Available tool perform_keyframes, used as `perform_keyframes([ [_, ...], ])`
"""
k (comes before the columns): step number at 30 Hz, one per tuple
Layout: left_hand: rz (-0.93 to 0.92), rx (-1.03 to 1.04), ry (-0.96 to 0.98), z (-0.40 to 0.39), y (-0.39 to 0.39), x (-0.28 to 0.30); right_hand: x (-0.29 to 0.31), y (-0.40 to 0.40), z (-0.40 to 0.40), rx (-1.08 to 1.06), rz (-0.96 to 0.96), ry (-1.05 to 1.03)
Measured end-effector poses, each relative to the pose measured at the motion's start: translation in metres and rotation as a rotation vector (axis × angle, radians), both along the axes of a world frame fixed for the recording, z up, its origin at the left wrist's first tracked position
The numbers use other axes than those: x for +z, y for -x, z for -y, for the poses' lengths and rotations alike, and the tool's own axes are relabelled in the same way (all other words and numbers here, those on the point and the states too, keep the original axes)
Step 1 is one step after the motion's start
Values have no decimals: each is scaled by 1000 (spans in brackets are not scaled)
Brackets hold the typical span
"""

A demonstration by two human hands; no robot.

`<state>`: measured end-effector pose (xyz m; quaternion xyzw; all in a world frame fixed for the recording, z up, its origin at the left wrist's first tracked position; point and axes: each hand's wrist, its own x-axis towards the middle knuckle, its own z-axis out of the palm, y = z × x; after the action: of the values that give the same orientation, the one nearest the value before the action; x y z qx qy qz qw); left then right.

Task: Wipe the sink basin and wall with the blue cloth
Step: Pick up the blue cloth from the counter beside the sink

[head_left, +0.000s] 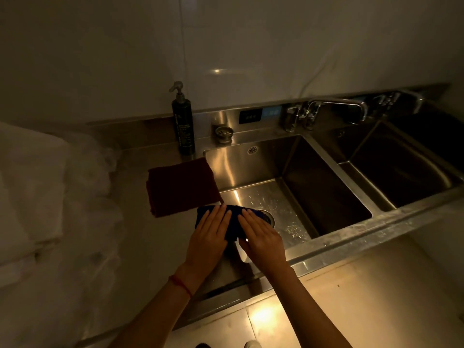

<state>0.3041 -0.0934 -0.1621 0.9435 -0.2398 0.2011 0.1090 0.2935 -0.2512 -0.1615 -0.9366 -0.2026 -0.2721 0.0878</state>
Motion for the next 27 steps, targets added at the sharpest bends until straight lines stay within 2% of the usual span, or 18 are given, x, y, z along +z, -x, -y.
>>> perform_keyframes([
  [8, 22, -76, 58, 56, -7, 10, 12, 3, 52, -61, 69, -3],
  [27, 42, -178, 162, 266, -8, 30, 43, 23, 241, -105, 165, -62],
])
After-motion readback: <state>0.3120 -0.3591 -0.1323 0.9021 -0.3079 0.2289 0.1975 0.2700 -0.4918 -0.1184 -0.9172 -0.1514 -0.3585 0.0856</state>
